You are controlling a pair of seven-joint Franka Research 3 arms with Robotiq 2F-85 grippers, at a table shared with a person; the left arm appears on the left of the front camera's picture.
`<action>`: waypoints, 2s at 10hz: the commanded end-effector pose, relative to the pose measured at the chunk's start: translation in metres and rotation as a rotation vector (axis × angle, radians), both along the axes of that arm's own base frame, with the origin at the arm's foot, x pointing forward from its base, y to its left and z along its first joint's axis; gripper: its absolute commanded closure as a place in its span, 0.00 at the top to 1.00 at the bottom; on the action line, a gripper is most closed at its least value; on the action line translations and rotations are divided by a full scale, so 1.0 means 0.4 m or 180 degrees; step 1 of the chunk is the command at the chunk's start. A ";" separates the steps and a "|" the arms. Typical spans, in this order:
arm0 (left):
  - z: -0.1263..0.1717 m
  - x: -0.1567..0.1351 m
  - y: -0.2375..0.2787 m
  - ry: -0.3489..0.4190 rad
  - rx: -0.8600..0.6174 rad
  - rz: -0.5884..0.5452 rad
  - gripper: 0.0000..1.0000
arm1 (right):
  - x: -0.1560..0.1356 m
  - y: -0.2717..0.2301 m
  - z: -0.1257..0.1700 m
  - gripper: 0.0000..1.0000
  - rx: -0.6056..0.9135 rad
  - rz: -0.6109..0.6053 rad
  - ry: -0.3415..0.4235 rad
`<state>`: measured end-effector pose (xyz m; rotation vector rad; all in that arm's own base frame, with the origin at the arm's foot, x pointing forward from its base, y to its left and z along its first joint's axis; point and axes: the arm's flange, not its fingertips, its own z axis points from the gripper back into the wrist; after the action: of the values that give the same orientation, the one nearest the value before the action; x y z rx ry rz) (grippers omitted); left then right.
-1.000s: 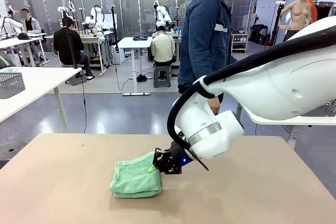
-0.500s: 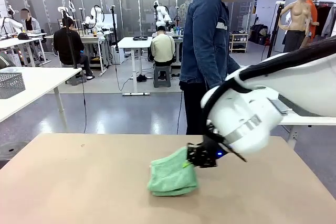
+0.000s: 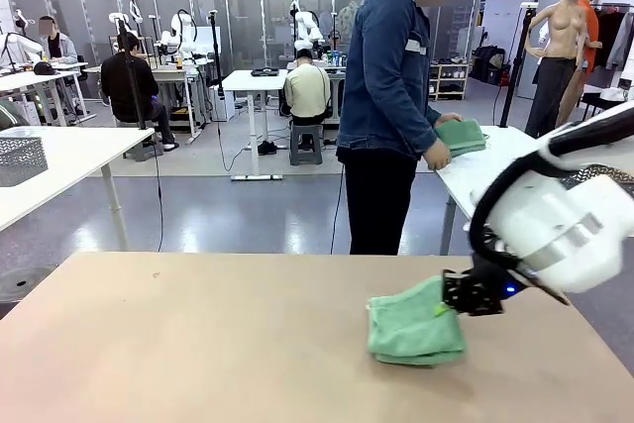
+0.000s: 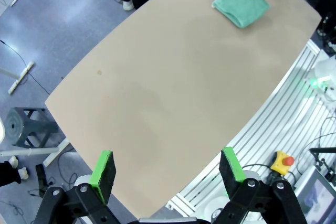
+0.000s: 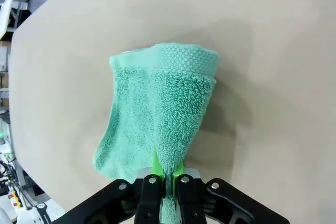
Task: Fold the towels and place them in the basket.
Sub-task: Place the folded Towel with hook on the right side of the table.
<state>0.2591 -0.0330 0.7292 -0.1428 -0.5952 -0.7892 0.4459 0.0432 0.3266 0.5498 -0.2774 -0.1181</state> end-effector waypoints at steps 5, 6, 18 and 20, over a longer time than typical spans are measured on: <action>0.002 0.000 -0.002 -0.0008 0.0013 0.0069 1.00 | 0.001 -0.232 0.040 0.07 -0.0752 -0.0333 0.0313; 0.002 0.000 -0.002 -0.0008 0.0013 0.0069 1.00 | 0.005 -0.249 0.044 0.07 -0.0847 -0.0376 0.0344; 0.002 0.000 -0.002 -0.0008 0.0013 0.0069 1.00 | -0.015 -0.248 0.159 1.00 -0.1378 -0.0538 0.0112; 0.002 0.000 -0.002 -0.0008 0.0013 0.0069 1.00 | 0.001 -0.267 0.158 1.00 -0.1309 -0.0470 0.0083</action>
<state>0.2591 -0.0330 0.7292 -0.1429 -0.5953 -0.7893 0.4454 -0.0595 0.3917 0.1175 -0.3064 -0.1943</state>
